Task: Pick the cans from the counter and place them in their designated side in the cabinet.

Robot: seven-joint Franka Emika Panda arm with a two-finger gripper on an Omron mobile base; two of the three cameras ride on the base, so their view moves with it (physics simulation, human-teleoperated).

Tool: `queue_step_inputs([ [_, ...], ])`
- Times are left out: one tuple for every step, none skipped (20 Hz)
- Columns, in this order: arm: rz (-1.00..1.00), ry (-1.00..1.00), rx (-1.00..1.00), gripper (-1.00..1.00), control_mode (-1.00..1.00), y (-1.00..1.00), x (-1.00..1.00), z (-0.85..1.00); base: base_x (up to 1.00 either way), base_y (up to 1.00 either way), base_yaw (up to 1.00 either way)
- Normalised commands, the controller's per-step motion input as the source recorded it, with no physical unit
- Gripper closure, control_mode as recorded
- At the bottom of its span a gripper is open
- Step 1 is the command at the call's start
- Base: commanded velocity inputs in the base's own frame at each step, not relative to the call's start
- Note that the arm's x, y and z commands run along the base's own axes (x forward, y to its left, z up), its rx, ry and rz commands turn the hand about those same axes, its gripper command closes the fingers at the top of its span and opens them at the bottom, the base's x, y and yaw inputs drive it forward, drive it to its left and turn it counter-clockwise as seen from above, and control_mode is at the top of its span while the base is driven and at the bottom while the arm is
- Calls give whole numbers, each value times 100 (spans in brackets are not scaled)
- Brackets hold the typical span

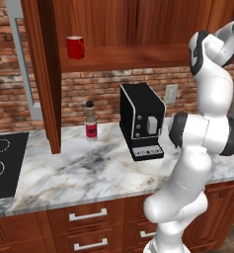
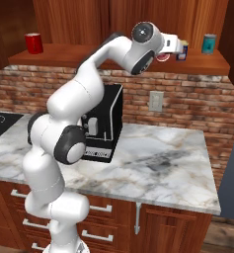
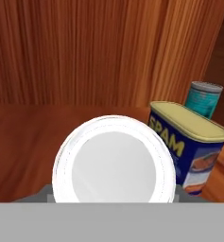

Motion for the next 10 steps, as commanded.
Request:
queue_step_inputs([
  [0, 2, 0, 100, -100, -3, 28, -17, 0, 0, 0],
  [0, 3, 0, 100, -100, -2, 28, -18, 0, 0, 0],
  [0, 4, 0, 100, -100, -4, 28, -16, 0, 0, 0],
  [0, 6, 0, 100, -100, -5, 29, -15, 0, 0, 0],
  [0, 6, 0, 100, -100, -4, 28, -16, 0, 0, 0],
  [0, 6, 0, 100, -100, -5, 29, -16, 0, 0, 0],
  [0, 6, 0, 100, -100, -5, 28, -17, 0, 0, 0],
  [0, 7, 0, 100, -100, -5, 28, -18, 0, 0, 0],
  [0, 7, 0, 100, -100, -5, 29, -18, 0, 0, 0],
  [0, 7, 0, 100, -100, -3, 28, -20, 0, 0, 0],
])
